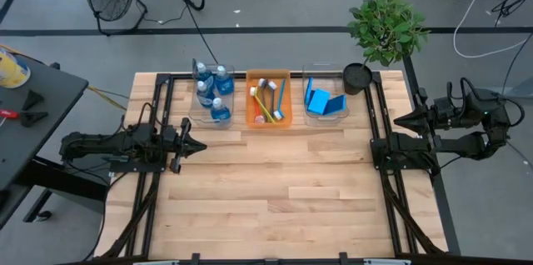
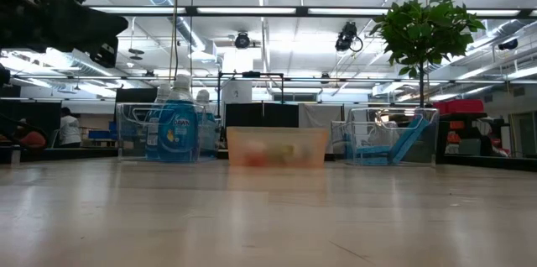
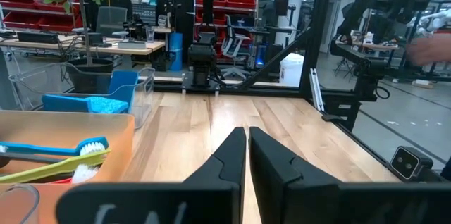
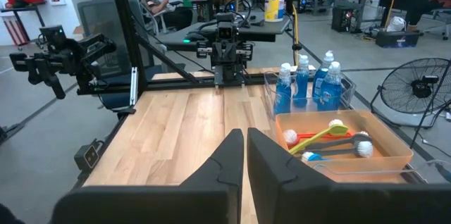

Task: Pick & Place Kitchen Sink Supplies
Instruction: Return to Home Position

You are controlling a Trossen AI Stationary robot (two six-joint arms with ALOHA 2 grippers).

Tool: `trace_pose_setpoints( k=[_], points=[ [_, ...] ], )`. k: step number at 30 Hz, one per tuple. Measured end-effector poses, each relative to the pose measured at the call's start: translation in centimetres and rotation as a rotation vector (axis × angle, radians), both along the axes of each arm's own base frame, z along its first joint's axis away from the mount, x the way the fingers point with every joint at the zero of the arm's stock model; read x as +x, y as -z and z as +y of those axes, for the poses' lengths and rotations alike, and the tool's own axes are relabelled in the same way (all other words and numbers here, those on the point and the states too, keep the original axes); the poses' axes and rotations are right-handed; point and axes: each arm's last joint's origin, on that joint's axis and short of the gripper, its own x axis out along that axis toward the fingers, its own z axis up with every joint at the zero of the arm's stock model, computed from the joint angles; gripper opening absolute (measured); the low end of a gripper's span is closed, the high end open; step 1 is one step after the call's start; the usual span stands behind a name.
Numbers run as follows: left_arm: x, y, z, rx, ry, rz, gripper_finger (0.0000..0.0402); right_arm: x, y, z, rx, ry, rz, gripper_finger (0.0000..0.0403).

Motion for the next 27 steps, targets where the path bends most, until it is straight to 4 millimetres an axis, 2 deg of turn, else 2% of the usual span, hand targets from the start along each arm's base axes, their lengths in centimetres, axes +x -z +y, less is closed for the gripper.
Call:
trace_pose_setpoints(
  k=[20,27],
  points=[
    [0.0,0.0,0.0,0.0,0.0,0.0,0.0025,0.0,0.2,0.0,0.002,0.0,0.022,0.0025],
    [0.0,0.0,0.0,0.0,0.0,0.0,0.0026,2.1,1.3,-0.1,0.1,0.015,0.022,0.0025]
  ],
)
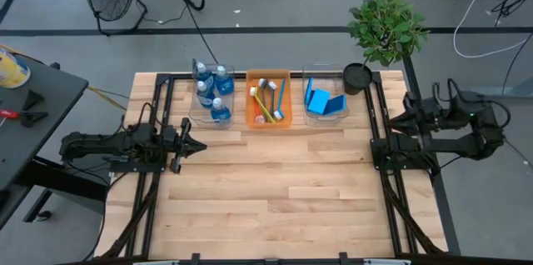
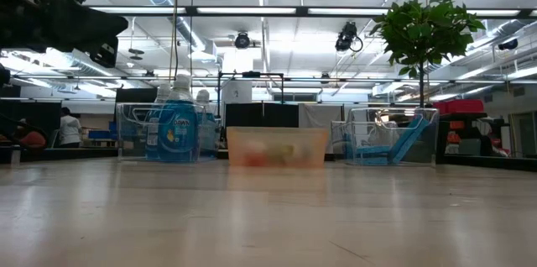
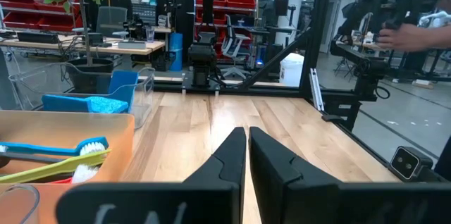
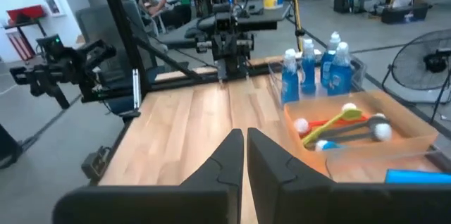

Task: Pick & Place Kitchen Sink Supplies
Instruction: Return to Home Position

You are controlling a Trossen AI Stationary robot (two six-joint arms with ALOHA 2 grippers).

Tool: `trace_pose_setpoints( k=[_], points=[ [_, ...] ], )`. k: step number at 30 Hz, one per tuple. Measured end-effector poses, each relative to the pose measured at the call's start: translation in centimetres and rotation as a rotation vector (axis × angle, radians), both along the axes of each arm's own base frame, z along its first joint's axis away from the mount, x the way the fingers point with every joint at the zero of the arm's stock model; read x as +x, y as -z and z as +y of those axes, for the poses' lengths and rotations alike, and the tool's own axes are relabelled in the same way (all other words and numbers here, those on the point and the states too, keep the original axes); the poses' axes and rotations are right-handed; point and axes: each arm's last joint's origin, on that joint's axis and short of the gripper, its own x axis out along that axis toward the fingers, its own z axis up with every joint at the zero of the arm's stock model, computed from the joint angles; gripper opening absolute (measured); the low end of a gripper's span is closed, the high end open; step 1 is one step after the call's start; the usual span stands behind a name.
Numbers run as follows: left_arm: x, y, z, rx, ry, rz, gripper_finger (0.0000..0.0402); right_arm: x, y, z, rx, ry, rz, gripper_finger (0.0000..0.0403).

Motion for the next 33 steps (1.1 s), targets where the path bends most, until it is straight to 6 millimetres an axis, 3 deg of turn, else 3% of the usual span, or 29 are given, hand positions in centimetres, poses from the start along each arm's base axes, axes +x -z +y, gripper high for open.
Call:
trace_pose_setpoints(
  k=[16,33],
  points=[
    [0.0,0.0,0.0,0.0,0.0,0.0,0.0025,6.7,3.9,-0.4,-0.183,-0.015,-0.194,0.0025],
    [0.0,0.0,0.0,0.0,0.0,0.001,0.0025,10.6,9.7,-0.6,-0.202,-0.029,-0.337,0.0025]
  ],
)
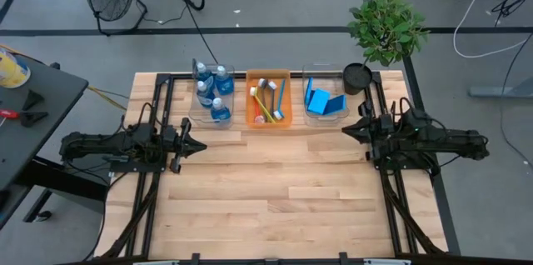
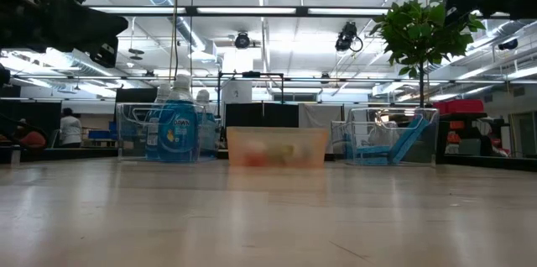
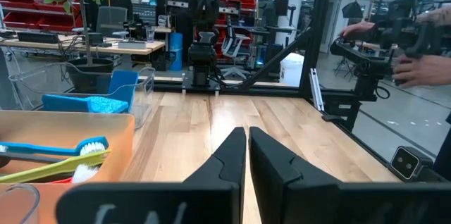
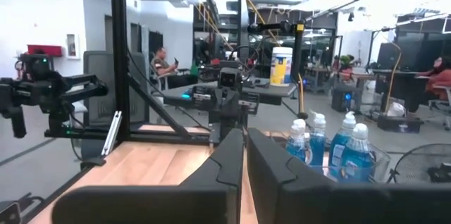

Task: Pick & Place Kitchen Sink Supplies
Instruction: Return to Home Position

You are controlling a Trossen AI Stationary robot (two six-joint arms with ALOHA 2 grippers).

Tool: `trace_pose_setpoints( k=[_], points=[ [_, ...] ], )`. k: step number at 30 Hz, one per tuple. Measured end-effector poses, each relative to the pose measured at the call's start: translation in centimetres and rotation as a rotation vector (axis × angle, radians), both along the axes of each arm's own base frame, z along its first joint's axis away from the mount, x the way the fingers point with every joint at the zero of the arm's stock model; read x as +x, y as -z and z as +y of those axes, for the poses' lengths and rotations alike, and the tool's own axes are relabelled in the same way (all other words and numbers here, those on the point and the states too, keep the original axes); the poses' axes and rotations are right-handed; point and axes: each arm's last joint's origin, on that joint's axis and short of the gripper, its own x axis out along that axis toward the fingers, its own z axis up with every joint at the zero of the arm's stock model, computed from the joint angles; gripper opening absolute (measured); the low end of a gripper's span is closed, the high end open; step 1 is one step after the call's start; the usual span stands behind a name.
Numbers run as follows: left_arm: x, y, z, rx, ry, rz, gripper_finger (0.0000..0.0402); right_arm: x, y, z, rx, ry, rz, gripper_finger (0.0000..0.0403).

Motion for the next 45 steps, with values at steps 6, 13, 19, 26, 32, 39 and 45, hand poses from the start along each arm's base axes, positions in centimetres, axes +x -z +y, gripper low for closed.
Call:
trace_pose_setpoints(
  k=[6,13,19,26,32,39,45],
  points=[
    [0.0,0.0,0.0,0.0,0.0,0.0,0.0025,0.7,2.1,0.0,-0.001,0.001,-0.022,0.0025],
    [0.0,0.0,0.0,0.0,0.0,0.0,0.0025,1.0,4.2,-0.1,-0.002,0.0,-0.057,0.0025],
    [0.0,0.0,0.0,0.0,0.0,0.0,0.0025,0.9,4.4,0.0,0.042,-0.013,-0.036,0.0025],
    [0.0,0.0,0.0,0.0,0.0,0.0,0.0026,0.7,4.9,0.0,0.047,-0.011,0.011,0.0025],
    [0.0,0.0,0.0,0.0,0.0,0.0,0.0025,0.7,5.3,0.0,0.053,-0.01,0.052,0.0025],
    [0.0,0.0,0.0,0.0,0.0,0.0,0.0025,0.7,5.8,0.0,0.06,-0.01,0.104,0.0025],
    [0.0,0.0,0.0,0.0,0.0,0.0,0.0025,0.7,6.0,0.1,0.051,-0.006,0.13,0.0025]
  ],
)
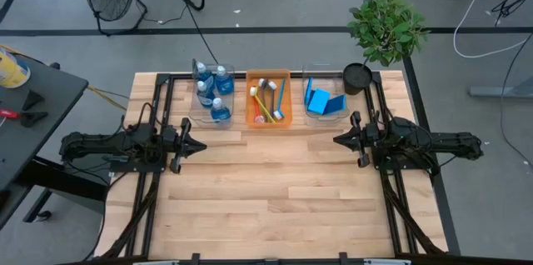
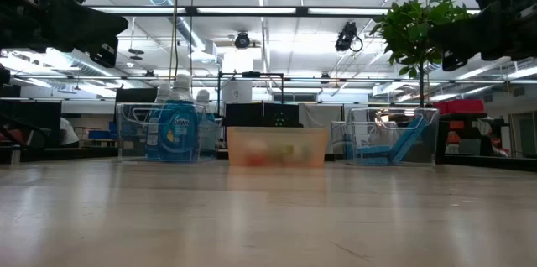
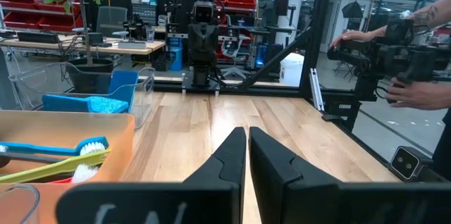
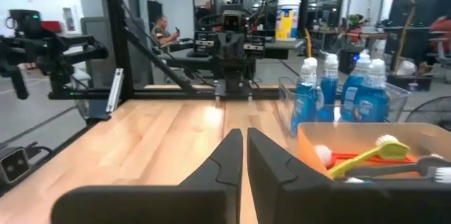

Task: Pick & Place Kitchen Sink Supplies
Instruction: Return to Home Position

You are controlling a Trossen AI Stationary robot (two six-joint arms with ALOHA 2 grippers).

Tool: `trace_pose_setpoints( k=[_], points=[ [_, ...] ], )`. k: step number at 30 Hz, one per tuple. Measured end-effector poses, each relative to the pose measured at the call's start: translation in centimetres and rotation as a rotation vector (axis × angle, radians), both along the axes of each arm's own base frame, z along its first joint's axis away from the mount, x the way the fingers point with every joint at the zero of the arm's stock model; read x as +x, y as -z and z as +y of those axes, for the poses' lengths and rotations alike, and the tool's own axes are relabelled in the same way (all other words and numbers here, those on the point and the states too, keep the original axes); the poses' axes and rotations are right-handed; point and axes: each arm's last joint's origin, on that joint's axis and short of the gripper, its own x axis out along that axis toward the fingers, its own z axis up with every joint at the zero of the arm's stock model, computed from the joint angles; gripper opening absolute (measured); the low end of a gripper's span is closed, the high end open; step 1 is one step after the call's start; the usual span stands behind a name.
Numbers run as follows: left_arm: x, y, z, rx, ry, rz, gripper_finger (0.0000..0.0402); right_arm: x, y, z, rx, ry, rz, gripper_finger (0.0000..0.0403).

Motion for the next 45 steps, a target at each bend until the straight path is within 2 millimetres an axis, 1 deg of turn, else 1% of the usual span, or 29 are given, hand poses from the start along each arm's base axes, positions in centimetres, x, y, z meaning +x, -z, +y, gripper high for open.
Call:
trace_pose_setpoints(
  k=[5,45],
  points=[
    [0.0,0.0,0.0,0.0,0.0,0.0,0.0025,0.01,0.05,-0.11,-0.009,0.05,0.004,0.0025],
    [0.0,0.0,0.0,0.0,0.0,0.0,0.0025,0.0,-0.01,-0.13,-0.015,0.052,0.001,0.0025]
  ],
)
